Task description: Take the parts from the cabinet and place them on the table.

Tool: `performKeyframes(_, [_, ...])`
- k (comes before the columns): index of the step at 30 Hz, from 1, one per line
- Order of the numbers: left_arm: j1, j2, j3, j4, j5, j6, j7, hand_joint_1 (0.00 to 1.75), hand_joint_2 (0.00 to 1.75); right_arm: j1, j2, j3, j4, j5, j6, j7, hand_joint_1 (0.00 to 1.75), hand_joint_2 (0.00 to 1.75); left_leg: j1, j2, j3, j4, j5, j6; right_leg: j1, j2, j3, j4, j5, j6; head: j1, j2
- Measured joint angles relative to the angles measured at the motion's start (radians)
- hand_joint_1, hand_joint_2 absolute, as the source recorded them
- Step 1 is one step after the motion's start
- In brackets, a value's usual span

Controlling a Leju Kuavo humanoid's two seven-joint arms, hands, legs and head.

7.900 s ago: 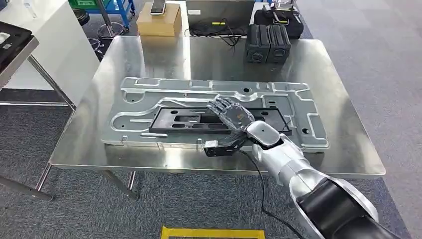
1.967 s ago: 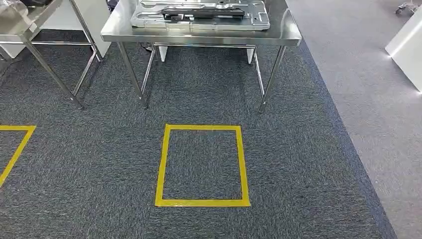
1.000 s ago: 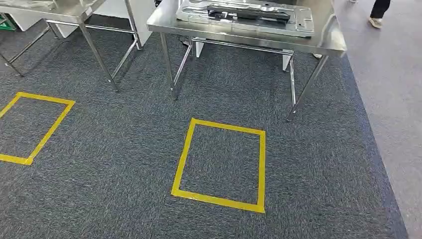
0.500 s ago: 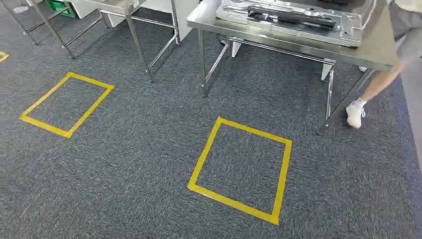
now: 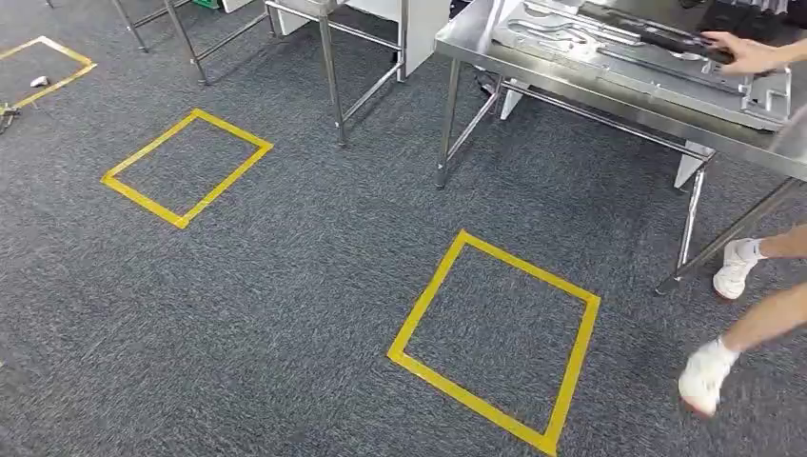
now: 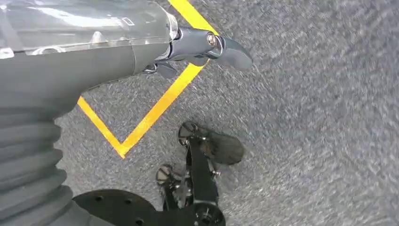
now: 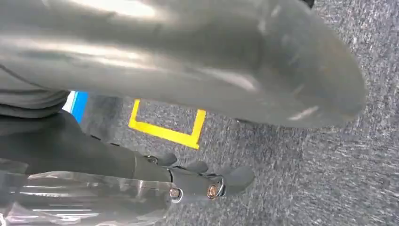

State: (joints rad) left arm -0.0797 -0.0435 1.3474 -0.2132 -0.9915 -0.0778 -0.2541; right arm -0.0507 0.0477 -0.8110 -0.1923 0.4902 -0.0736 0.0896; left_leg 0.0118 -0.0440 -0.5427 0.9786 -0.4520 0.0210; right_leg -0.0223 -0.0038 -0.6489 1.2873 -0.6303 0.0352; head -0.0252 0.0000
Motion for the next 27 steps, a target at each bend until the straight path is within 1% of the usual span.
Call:
performKeyframes(1, [0.001,0.000,0.000,0.000,0.000,0.000,0.000,0.00,1.75,0.000,0.000,-0.004,0.000,0.000,0.000,0.000,0.00,0.00,0.000,-0.013,0.000,0.002,0.000,-0.001,0.000,0.002,0.021,-0.050,0.039,-0.002,0.000,0.000])
performKeyframes(2, [0.000,0.000,0.000,0.000,0.000,0.000,0.002,0.00,1.75,0.000,0.000,-0.012,0.000,-0.006,0.005,0.000,0.00,0.00,0.000,-0.029,0.000,0.005,-0.001,-0.002,-0.001,0.012,0.061,-0.142,0.094,-0.007,0.000,0.000])
performKeyframes(3, [-0.001,0.000,0.001,0.000,0.005,0.001,0.005,0.00,1.75,0.000,0.001,-0.019,0.000,-0.019,0.012,0.001,0.00,0.00,0.001,-0.041,-0.001,0.009,-0.003,-0.005,-0.001,0.048,0.101,-0.232,0.138,-0.012,0.000,0.000])
performKeyframes(4, [-0.001,0.000,0.002,0.000,0.010,0.004,0.013,0.00,1.75,0.001,0.001,-0.028,0.000,-0.032,0.015,0.003,0.00,0.00,-0.001,-0.051,-0.005,0.014,-0.005,-0.011,-0.003,0.102,0.118,-0.274,0.133,-0.020,0.000,0.000])
performKeyframes(5, [-0.003,0.000,0.004,0.000,0.012,0.005,0.016,0.00,1.75,0.000,0.002,-0.033,0.000,-0.038,0.019,0.003,0.00,0.00,-0.006,-0.054,-0.009,0.018,-0.006,-0.014,-0.004,0.105,0.119,-0.282,0.131,-0.020,0.000,0.000])
performKeyframes(9, [-0.003,0.000,0.005,0.000,0.013,0.005,0.017,0.00,1.75,0.000,0.003,-0.035,0.000,-0.040,0.020,0.003,0.00,0.00,-0.005,-0.056,-0.009,0.020,-0.007,-0.016,-0.005,0.103,0.119,-0.286,0.132,-0.019,0.000,0.000])
performKeyframes(10, [-0.004,0.006,0.009,0.000,0.023,0.008,0.034,0.00,1.75,-0.006,0.013,-0.053,0.000,-0.050,0.031,0.003,0.00,0.00,0.002,-0.076,-0.016,0.017,-0.003,-0.030,0.003,0.080,0.118,-0.281,0.132,-0.022,0.000,0.000])
performKeyframes(11, [-0.001,0.014,0.023,-0.001,0.031,0.011,0.048,0.00,1.75,-0.010,0.028,-0.061,0.000,-0.044,0.046,0.002,0.00,0.00,0.002,-0.101,-0.021,0.010,0.003,-0.048,-0.003,0.054,0.123,-0.295,0.140,-0.040,0.000,0.000])
performKeyframes(12, [-0.003,0.016,0.026,-0.001,0.037,0.017,0.056,0.00,1.75,-0.007,0.034,-0.063,0.000,-0.039,0.049,-0.006,0.00,0.00,0.002,0.004,-0.060,0.102,-0.063,-0.054,-0.001,0.020,0.128,-0.306,0.146,-0.054,0.000,0.000])
performKeyframes(13, [-0.008,0.020,0.027,-0.001,0.038,0.018,0.056,0.00,1.75,-0.002,0.035,-0.065,0.000,-0.039,0.050,-0.008,0.00,0.00,0.003,0.023,-0.099,0.184,-0.106,-0.059,0.002,0.003,0.128,-0.305,0.145,-0.055,0.000,0.000])
performKeyframes(14, [-0.011,0.021,0.030,-0.001,0.038,0.018,0.056,0.00,1.75,0.000,0.035,-0.068,0.000,-0.039,0.051,-0.011,0.00,0.00,0.003,0.030,-0.136,0.263,-0.139,-0.063,0.004,-0.015,0.128,-0.305,0.143,-0.057,0.000,0.000])
performKeyframes(15, [-0.011,0.023,0.031,-0.002,0.038,0.017,0.056,0.00,1.75,0.000,0.035,-0.069,0.000,-0.039,0.051,-0.012,0.00,0.00,0.003,0.033,-0.157,0.309,-0.153,-0.065,0.005,-0.027,0.127,-0.304,0.142,-0.058,0.000,0.000])
performKeyframes(16, [-0.008,0.025,0.031,-0.002,0.038,0.017,0.058,0.00,1.75,-0.001,0.035,-0.071,0.000,-0.039,0.048,-0.012,0.00,0.00,0.005,0.036,-0.157,0.317,-0.142,-0.066,0.006,-0.043,0.128,-0.304,0.141,-0.057,0.000,0.000])
performKeyframes(17, [-0.006,0.028,0.032,-0.002,0.038,0.017,0.060,0.00,1.75,-0.001,0.035,-0.071,0.000,-0.034,0.045,-0.012,0.00,0.00,0.005,0.039,-0.133,0.272,-0.112,-0.065,0.007,-0.055,0.130,-0.304,0.139,-0.056,0.000,0.000])
performKeyframes(18, [-0.006,0.031,0.032,-0.002,0.037,0.016,0.062,0.00,1.75,-0.002,0.035,-0.071,0.000,-0.027,0.043,-0.012,0.00,0.00,0.006,0.046,-0.087,0.188,-0.069,-0.064,0.007,-0.067,0.133,-0.303,0.137,-0.053,0.000,0.000])
performKeyframes(19, [-0.007,0.035,0.032,-0.002,0.037,0.017,0.063,0.00,1.75,-0.003,0.035,-0.071,0.000,-0.024,0.042,-0.012,0.00,0.00,0.005,0.068,-0.034,0.094,-0.030,-0.060,0.007,-0.077,0.136,-0.302,0.134,-0.050,0.000,0.000])
performKeyframes(20, [-0.008,0.035,0.032,-0.002,0.037,0.017,0.066,0.00,1.75,-0.003,0.035,-0.071,0.000,-0.021,0.039,-0.012,0.00,0.00,0.002,0.117,0.008,0.019,-0.016,-0.052,0.011,-0.087,0.141,-0.300,0.130,-0.045,0.000,0.000])
performKeyframes(21, [-0.012,0.038,0.032,-0.002,0.037,0.018,0.068,0.00,1.75,-0.002,0.035,-0.071,0.000,-0.018,0.037,-0.012,0.00,0.00,-0.005,0.111,0.008,0.012,-0.018,-0.038,0.016,-0.096,0.143,-0.298,0.125,-0.038,0.000,0.000])
performKeyframes(22, [-0.009,0.038,0.032,-0.002,0.035,0.018,0.070,0.00,1.75,-0.004,0.033,-0.072,0.000,-0.016,0.032,-0.012,0.00,0.00,-0.006,0.099,0.004,0.013,-0.018,-0.033,0.016,-0.101,0.145,-0.298,0.125,-0.032,0.000,0.000])
performKeyframes(24, [-0.001,0.038,0.033,-0.002,0.029,0.017,0.074,0.00,1.75,-0.011,0.032,-0.072,-0.001,-0.011,0.027,-0.015,0.00,0.00,-0.010,0.082,-0.001,0.012,-0.016,-0.022,0.016,-0.118,0.151,-0.304,0.126,-0.022,0.000,0.000])
performKeyframes(25, [0.001,0.038,0.033,-0.002,0.028,0.017,0.075,0.00,1.75,-0.012,0.032,-0.072,-0.003,-0.009,0.026,-0.016,0.00,0.00,-0.002,0.070,0.012,0.001,-0.008,-0.013,0.014,-0.111,0.153,-0.302,0.121,-0.012,0.000,0.000])
performKeyframes(26, [0.003,0.036,0.033,-0.002,0.028,0.016,0.077,0.00,1.75,-0.011,0.027,-0.072,-0.003,-0.005,0.023,-0.016,0.00,0.00,0.000,0.063,0.011,-0.003,-0.004,-0.008,0.008,-0.061,0.149,-0.285,0.104,-0.006,0.000,0.000])
performKeyframes(27, [0.002,0.035,0.033,-0.002,0.028,0.016,0.079,0.00,1.75,-0.009,0.026,-0.072,-0.003,-0.002,0.023,-0.016,0.00,0.00,0.000,0.055,0.008,-0.004,-0.001,-0.003,0.008,-0.026,0.128,-0.243,0.072,-0.005,0.000,0.000])
